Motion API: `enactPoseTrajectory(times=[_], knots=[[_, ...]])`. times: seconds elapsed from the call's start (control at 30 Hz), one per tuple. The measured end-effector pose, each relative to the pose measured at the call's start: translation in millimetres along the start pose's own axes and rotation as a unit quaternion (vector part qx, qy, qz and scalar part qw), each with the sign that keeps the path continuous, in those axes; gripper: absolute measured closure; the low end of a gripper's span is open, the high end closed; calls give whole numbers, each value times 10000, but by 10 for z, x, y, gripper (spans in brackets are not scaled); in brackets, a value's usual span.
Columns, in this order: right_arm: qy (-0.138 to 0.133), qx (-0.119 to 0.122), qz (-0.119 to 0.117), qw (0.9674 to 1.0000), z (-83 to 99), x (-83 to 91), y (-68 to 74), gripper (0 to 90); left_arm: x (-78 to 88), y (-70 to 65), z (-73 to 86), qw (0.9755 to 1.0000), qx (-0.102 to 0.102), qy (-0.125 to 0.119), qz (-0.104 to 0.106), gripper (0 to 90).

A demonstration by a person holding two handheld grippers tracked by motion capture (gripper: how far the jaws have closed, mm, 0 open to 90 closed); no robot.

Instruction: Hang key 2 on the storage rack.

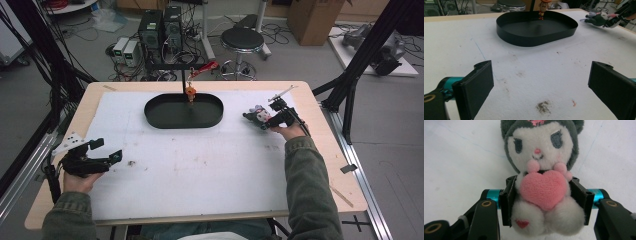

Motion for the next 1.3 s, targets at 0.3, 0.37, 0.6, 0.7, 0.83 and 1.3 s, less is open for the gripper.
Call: enactPoseTrajectory(times=[0.3, 0.37, 0.6, 0.7, 0.83, 1.3], knots=[[-349, -133, -429, 9984, -62, 223, 100, 490, 0, -6, -6, 10000, 22, -16, 28, 66], [-404, -122, -480, 9980, -72, 264, 124, 491, 1, -6, -6, 10000, 28, -16, 20, 66], [-581, -40, -629, 9963, -136, 348, 246, 490, -4, -9, -4, 10000, 27, -7, 31, 66], [-686, 10, -735, 9949, -195, 360, 326, 490, -5, -11, -3, 10000, 12, 3, 30, 66], [-875, -26, -955, 9916, -274, 382, 429, 491, -5, -12, -3, 10000, 16, 6, 24, 66], [-1005, 361, -1103, 9881, -624, 547, 734, 492, 1, -6, -7, 10000, 13, -9, 23, 66]])
Point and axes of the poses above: each handheld gripper's, and its own axes: x roughly backward along the jaws, z roughly out of its underside, y roughly to its left, the point moved 5 cm from there along -x, roughly forward along the jaws, and after that the axes turned 12 degrees about -y, right-handed, at the moved point
